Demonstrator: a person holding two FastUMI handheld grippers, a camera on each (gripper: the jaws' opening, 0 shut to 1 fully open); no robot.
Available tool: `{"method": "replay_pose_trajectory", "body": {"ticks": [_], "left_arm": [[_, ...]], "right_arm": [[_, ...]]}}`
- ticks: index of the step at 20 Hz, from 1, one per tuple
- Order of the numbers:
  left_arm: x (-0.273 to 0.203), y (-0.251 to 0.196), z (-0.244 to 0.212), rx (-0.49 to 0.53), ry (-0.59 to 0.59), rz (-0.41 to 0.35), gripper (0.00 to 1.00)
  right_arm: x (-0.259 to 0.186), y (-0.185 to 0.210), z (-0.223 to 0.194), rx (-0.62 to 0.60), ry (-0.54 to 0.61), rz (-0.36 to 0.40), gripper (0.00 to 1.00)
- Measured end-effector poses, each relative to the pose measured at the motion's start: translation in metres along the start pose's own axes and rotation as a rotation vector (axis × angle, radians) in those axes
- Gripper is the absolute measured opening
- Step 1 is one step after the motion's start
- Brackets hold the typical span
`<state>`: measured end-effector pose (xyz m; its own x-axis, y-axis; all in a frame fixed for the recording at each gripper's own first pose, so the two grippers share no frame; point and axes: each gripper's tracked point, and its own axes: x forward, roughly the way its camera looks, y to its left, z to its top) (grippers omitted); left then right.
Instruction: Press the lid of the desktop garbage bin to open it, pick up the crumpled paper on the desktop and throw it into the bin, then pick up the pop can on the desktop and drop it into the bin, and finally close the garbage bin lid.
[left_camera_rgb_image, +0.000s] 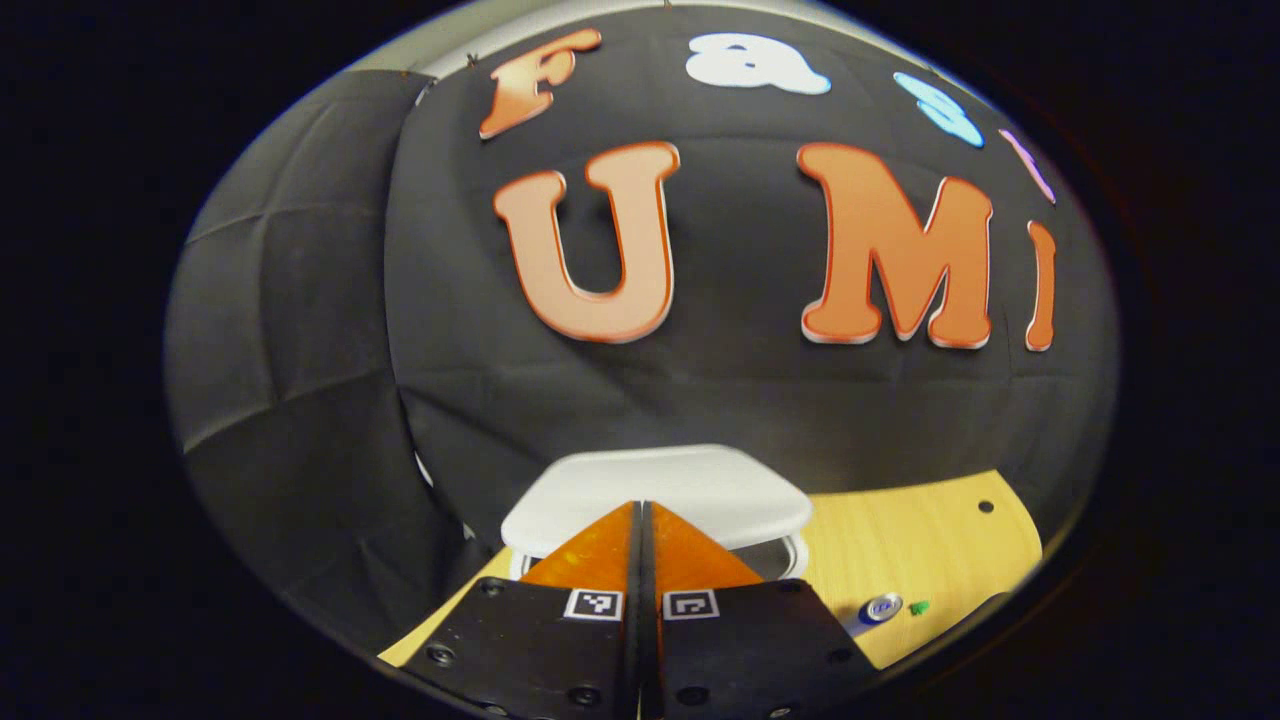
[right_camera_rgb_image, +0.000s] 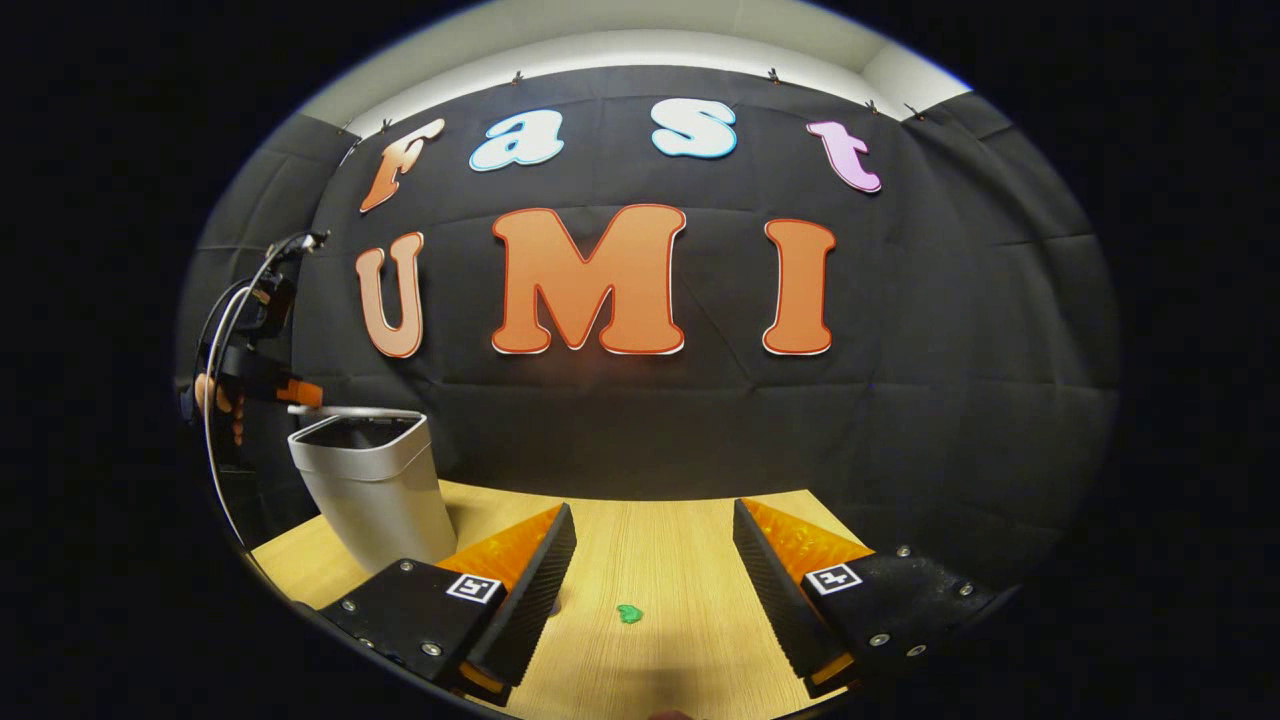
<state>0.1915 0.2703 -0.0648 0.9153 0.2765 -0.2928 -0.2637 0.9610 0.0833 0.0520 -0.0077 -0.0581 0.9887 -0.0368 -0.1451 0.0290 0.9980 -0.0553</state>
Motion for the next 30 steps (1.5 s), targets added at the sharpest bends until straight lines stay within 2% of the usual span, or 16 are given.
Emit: {"method": "replay_pose_trajectory", "body": {"ticks": [3,5,6,8,11,13,14,17,19,20,23,30], "left_arm": [[-0.029,-0.001,0.038,-0.001,-0.112,0.009,0.0],[-0.043,-0.007,0.047,-0.012,-0.151,0.003,0.0],[-0.052,-0.01,0.048,-0.02,-0.164,0.002,0.04],[-0.065,-0.017,0.05,-0.023,-0.182,-0.014,0.19],[-0.091,-0.035,0.054,-0.022,-0.22,-0.061,0.28],[-0.114,-0.047,0.056,-0.016,-0.248,-0.084,0.53],[-0.122,-0.052,0.052,0.014,-0.252,-0.083,0.63],[-0.159,-0.063,0.056,0.064,-0.31,-0.087,0.7],[-0.186,-0.077,0.069,0.046,-0.376,-0.121,0.81],[-0.196,-0.08,0.068,0.026,-0.395,-0.13,0.9],[-0.217,-0.084,0.062,-0.01,-0.386,-0.115,0.98],[-0.24,-0.089,0.057,0.047,-0.37,-0.121,0.99]], "right_arm": [[0.0,-0.001,0.001,-0.002,0.0,0.001,0.95],[-0.001,-0.002,0.0,0.001,0.0,0.001,0.95],[-0.001,-0.003,0.001,0.003,0.0,0.002,0.94],[0.0,-0.003,-0.002,0.003,0.004,0.002,0.95],[0.002,-0.003,-0.007,-0.001,0.015,0.007,0.95],[0.006,-0.003,-0.012,-0.002,0.025,0.012,0.95],[0.008,-0.002,-0.016,-0.003,0.033,0.016,0.95],[0.015,0.0,-0.026,-0.008,0.05,0.022,0.95],[0.02,0.005,-0.033,-0.004,0.048,0.056,0.94],[0.022,0.01,-0.037,0.005,0.047,0.079,0.94],[0.038,0.015,-0.062,-0.002,0.08,0.09,0.95],[0.075,0.025,-0.143,-0.066,0.21,0.097,0.94]]}}
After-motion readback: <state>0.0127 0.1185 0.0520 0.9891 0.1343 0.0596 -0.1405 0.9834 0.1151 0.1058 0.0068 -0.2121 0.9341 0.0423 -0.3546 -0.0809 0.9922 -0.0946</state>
